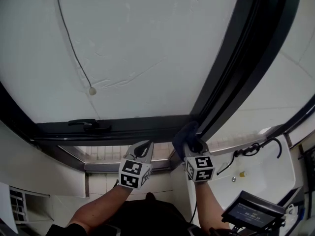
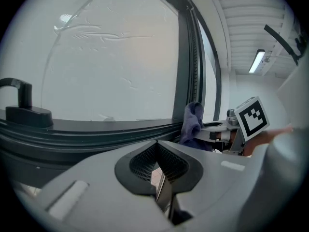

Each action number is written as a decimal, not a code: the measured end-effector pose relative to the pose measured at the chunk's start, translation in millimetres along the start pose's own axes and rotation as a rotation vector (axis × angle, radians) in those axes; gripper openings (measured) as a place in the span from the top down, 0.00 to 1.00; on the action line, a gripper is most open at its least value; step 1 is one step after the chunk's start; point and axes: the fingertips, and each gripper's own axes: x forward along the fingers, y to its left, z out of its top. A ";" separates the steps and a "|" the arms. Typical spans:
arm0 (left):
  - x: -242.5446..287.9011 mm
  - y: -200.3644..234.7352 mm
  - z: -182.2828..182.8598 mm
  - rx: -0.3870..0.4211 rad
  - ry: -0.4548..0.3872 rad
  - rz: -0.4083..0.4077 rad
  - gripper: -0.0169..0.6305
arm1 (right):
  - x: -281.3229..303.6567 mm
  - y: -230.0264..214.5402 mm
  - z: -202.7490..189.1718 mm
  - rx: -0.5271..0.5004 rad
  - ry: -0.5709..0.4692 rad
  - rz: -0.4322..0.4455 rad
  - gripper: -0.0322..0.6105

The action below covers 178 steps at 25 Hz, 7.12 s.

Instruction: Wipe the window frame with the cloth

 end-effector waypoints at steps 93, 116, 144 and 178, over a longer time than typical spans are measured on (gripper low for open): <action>-378.0 331.5 -64.1 -0.239 -0.122 0.704 0.99 | 112.1 518.6 56.9 -0.158 0.034 0.623 0.81; -448.7 378.9 -75.8 -0.236 -0.166 0.749 0.98 | 142.4 626.9 65.2 -0.177 0.058 0.663 0.81; -461.7 411.2 -85.0 -0.291 -0.072 0.869 0.99 | 142.7 720.6 78.0 -0.021 0.182 0.868 0.81; -493.7 385.8 -80.5 -0.216 -0.095 0.679 0.99 | 146.4 730.9 85.2 0.180 0.194 0.725 0.81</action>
